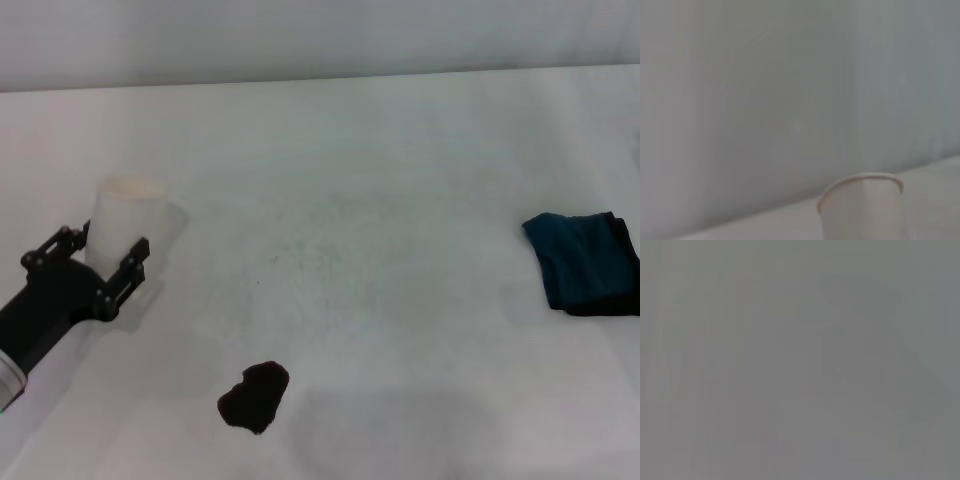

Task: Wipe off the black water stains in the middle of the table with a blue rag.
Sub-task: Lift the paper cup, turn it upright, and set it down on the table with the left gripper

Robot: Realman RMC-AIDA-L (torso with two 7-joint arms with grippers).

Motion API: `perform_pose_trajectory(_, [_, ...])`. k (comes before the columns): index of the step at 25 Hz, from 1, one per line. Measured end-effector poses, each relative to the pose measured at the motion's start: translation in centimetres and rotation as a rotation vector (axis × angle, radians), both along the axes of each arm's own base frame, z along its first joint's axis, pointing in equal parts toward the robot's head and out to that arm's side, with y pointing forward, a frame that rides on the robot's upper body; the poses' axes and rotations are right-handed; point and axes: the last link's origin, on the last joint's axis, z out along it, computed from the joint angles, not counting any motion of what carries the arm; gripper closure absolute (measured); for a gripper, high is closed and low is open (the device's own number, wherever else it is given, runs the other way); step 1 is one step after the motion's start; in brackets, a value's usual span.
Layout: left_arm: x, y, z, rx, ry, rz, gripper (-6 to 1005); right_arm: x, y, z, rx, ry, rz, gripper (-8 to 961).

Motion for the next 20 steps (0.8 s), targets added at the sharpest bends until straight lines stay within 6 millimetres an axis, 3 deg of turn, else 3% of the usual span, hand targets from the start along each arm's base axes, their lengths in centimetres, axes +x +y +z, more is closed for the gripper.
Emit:
perform_pose_trajectory(7, [-1.4,-1.1,-0.7,-0.022,0.060,0.047,413,0.2,-0.2,0.1,0.000,0.002,-0.006,289])
perform_pose_trajectory(20, [-2.1,-3.2,-1.3,-0.003,0.141,0.025,410,0.7,-0.1,0.4,0.001,0.007,-0.036,289])
